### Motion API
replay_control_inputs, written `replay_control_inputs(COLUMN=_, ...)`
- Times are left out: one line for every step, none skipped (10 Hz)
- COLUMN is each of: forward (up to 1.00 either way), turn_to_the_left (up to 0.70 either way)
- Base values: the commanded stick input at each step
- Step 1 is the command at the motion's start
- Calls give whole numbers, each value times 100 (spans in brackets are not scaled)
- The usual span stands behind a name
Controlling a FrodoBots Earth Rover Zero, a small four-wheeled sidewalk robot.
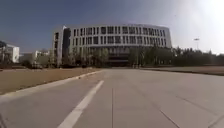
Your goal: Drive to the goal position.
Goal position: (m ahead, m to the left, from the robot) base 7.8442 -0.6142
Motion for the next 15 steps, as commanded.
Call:
replay_control_inputs(forward=70, turn_to_the_left=1)
replay_control_inputs(forward=70, turn_to_the_left=1)
replay_control_inputs(forward=70, turn_to_the_left=2)
replay_control_inputs(forward=70, turn_to_the_left=2)
replay_control_inputs(forward=70, turn_to_the_left=2)
replay_control_inputs(forward=70, turn_to_the_left=2)
replay_control_inputs(forward=70, turn_to_the_left=2)
replay_control_inputs(forward=70, turn_to_the_left=2)
replay_control_inputs(forward=70, turn_to_the_left=2)
replay_control_inputs(forward=70, turn_to_the_left=2)
replay_control_inputs(forward=70, turn_to_the_left=2)
replay_control_inputs(forward=70, turn_to_the_left=2)
replay_control_inputs(forward=70, turn_to_the_left=2)
replay_control_inputs(forward=70, turn_to_the_left=2)
replay_control_inputs(forward=70, turn_to_the_left=2)
